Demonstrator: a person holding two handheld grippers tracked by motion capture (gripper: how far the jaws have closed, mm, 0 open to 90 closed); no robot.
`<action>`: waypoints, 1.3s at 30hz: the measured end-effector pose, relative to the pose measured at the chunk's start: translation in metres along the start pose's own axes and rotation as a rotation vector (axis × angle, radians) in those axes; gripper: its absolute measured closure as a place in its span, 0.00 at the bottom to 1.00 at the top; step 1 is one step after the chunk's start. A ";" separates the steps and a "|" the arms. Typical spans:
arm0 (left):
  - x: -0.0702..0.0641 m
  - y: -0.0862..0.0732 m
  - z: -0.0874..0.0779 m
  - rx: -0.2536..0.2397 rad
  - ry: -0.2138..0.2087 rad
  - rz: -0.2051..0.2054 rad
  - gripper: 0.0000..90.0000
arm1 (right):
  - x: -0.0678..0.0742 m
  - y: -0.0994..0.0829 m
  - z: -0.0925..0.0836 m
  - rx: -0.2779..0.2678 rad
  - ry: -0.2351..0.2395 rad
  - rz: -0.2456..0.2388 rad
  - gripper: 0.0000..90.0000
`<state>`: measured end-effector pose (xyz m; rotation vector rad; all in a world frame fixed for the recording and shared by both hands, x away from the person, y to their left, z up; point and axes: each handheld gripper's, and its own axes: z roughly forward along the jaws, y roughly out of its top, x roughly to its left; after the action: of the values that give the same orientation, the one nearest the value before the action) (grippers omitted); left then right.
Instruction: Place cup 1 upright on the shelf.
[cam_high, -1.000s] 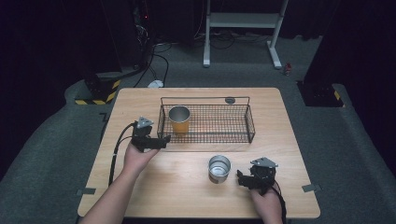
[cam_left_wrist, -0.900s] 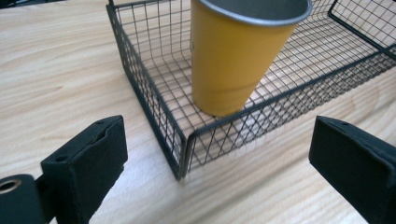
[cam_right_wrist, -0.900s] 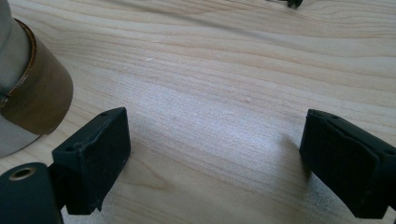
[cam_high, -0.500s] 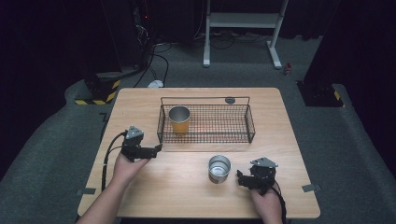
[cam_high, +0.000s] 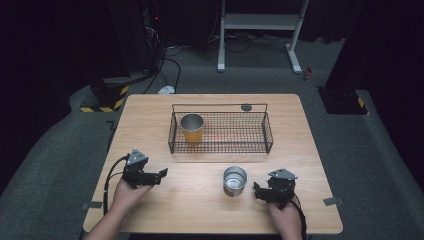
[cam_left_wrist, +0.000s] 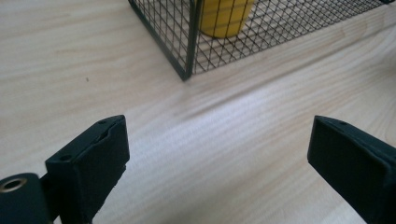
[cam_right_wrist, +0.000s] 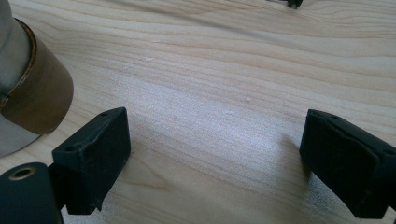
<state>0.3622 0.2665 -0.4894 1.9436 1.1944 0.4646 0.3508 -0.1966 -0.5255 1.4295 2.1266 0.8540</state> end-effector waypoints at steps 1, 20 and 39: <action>0.000 -0.003 -0.001 0.005 -0.002 -0.002 0.07 | 0.000 0.000 0.000 0.000 0.000 0.000 0.10; -0.025 -0.052 -0.001 0.083 0.057 0.094 0.06 | 0.001 0.000 -0.001 0.004 0.005 0.007 0.10; -0.027 -0.054 0.003 0.103 0.056 0.082 0.02 | 0.003 -0.002 -0.005 -0.014 0.014 -0.059 0.14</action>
<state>0.3195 0.2546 -0.5305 2.0856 1.1982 0.5128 0.3452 -0.1957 -0.5232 1.3513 2.1577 0.8572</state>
